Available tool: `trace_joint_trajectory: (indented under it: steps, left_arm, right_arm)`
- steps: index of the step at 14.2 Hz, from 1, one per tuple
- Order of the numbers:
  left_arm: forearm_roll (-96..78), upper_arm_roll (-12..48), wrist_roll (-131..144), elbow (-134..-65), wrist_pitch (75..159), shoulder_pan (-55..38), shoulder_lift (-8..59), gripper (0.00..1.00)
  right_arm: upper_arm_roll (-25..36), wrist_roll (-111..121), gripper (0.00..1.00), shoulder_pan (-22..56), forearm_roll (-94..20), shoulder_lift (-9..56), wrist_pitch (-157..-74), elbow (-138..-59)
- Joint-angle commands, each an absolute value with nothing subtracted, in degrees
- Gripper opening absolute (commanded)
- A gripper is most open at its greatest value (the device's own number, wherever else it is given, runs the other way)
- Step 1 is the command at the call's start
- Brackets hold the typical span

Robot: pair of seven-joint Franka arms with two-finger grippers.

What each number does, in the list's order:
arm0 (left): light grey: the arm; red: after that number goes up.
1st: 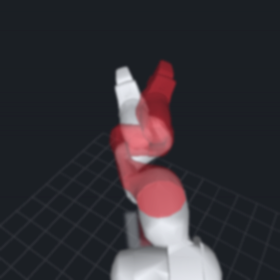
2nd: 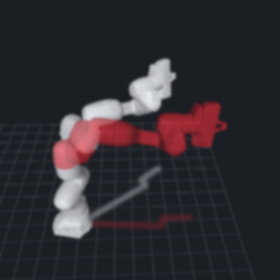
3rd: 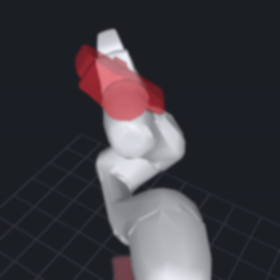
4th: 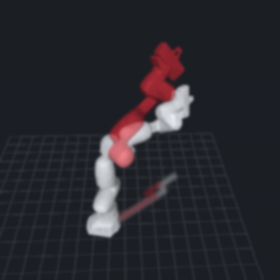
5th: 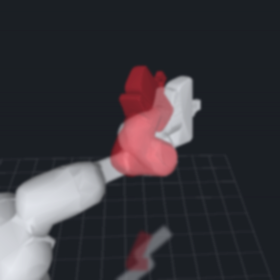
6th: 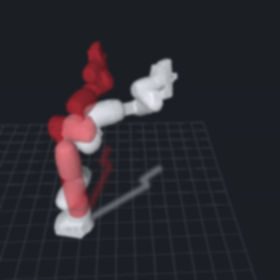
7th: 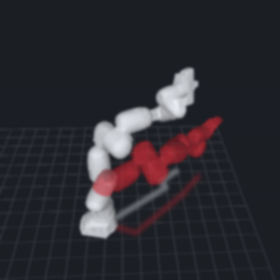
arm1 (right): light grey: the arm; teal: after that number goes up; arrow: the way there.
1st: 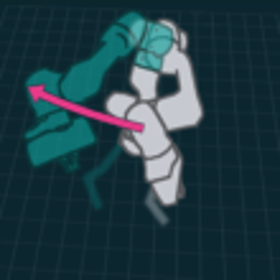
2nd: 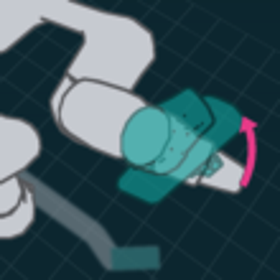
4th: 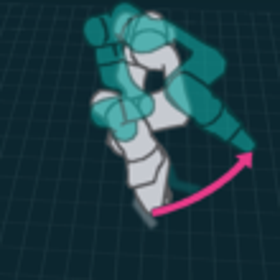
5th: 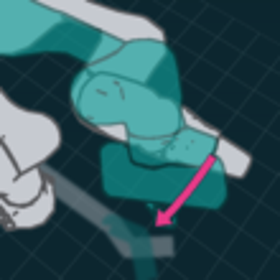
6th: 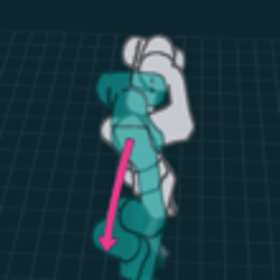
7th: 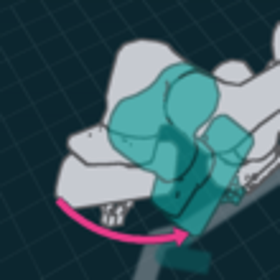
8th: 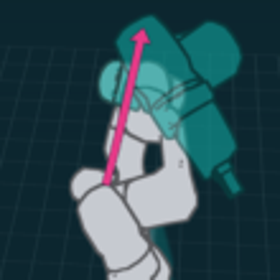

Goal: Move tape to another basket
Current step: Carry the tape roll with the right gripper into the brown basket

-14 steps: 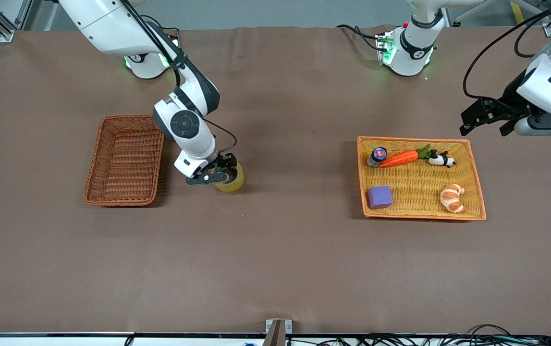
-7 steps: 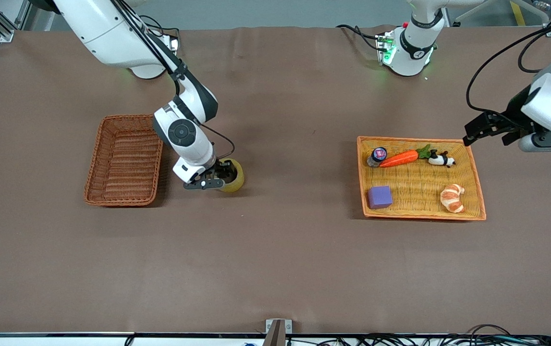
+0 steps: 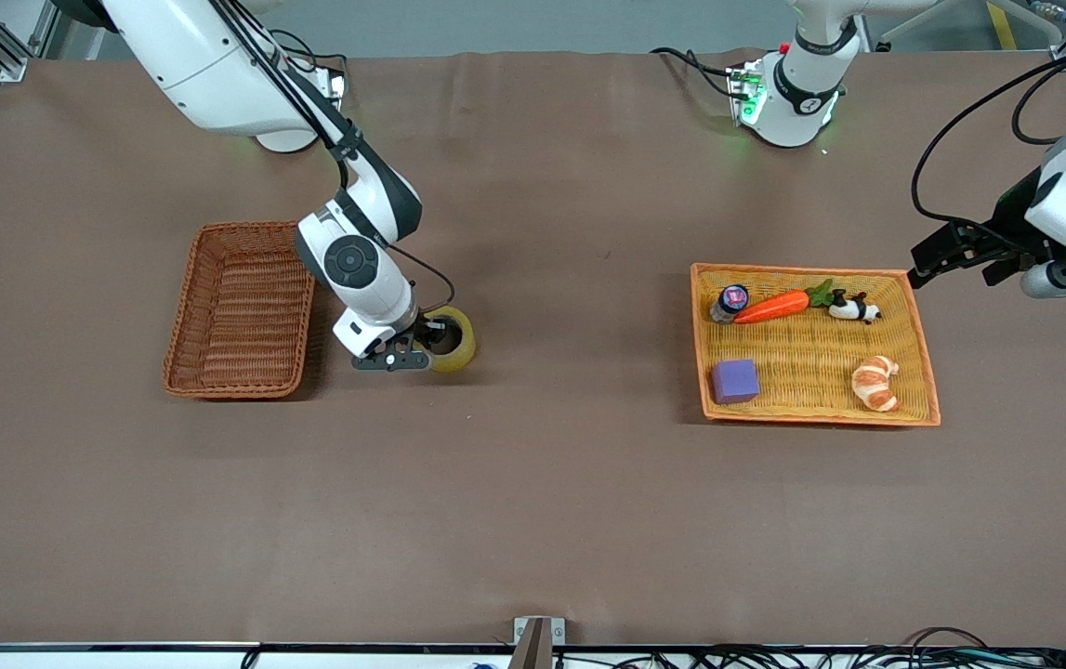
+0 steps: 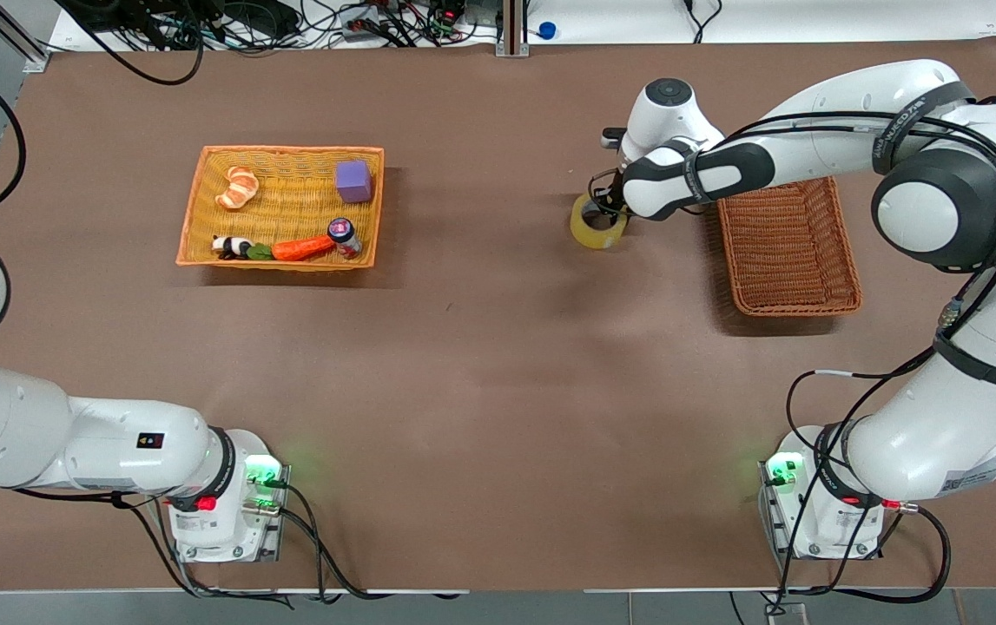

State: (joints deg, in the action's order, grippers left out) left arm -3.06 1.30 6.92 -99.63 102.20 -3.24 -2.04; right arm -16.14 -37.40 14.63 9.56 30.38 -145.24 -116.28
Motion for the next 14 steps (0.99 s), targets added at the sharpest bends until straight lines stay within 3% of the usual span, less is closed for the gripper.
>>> trace_joint_trajectory:
  steps: [1,8,14]
  left_arm:
    - [-0.4,2.0,7.2,-102.6,104.1,-4.0,-4.4,1.0]
    - [-0.9,2.3,9.1,-99.7,103.4,-4.0,-2.2,1.0]
    - [0.1,3.3,4.2,-99.5,100.6,-3.7,-2.7,1.0]
  right_arm:
    - [-16.8,-39.7,0.0,13.3,10.8,28.5,-142.7,-114.9]
    - [-15.8,-34.4,0.0,8.5,10.7,14.5,-129.8,-113.2]
    - [-4.1,-11.8,0.0,8.1,8.7,0.5,-116.0,-116.4]
